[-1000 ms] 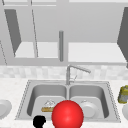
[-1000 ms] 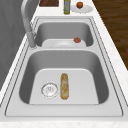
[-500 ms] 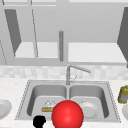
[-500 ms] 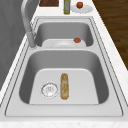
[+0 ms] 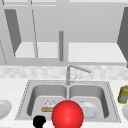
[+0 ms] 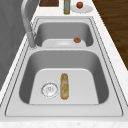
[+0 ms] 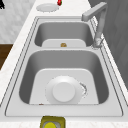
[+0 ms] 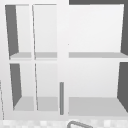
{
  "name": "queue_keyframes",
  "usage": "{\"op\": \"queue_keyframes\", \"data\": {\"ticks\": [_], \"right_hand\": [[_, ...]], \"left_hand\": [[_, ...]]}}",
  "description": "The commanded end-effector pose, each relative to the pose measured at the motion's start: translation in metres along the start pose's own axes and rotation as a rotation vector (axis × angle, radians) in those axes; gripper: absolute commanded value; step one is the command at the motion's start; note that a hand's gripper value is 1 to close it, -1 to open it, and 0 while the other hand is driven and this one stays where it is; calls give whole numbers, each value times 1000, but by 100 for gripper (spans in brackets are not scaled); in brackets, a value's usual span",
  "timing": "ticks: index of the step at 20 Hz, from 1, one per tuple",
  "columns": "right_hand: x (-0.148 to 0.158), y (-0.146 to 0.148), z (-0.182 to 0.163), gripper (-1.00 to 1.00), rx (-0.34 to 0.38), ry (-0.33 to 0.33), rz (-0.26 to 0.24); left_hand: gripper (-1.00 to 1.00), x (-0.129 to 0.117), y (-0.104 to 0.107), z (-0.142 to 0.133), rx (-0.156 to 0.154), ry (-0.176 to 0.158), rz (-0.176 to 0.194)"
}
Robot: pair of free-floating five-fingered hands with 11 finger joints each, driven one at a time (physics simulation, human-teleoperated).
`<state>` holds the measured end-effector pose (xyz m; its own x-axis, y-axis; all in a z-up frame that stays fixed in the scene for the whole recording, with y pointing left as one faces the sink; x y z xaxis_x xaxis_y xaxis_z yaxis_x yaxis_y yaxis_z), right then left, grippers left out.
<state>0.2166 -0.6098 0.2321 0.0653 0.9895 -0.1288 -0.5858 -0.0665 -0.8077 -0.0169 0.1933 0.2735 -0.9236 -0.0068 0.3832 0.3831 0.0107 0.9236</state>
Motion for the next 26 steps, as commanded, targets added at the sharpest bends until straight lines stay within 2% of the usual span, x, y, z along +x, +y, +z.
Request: {"op": "queue_keyframes", "data": {"ticks": [1, 10, 17, 23, 26], "right_hand": [[3, 5, -19, -100, 9, -1, 1], [0, 9, -65, -100, 22, -11, 4], [-16, 21, -90, -100, 11, -44, -29], [-40, 33, -103, -100, -2, -71, -60], [-42, 40, -102, -100, -32, -40, -60]], "left_hand": [[0, 0, 0, 0, 0, 0, 0], [0, 0, 0, 0, 0, 0, 0], [0, 0, 0, 0, 0, 0, 0], [0, 0, 0, 0, 0, 0, 0], [0, 0, 0, 0, 0, 0, 0]]}}
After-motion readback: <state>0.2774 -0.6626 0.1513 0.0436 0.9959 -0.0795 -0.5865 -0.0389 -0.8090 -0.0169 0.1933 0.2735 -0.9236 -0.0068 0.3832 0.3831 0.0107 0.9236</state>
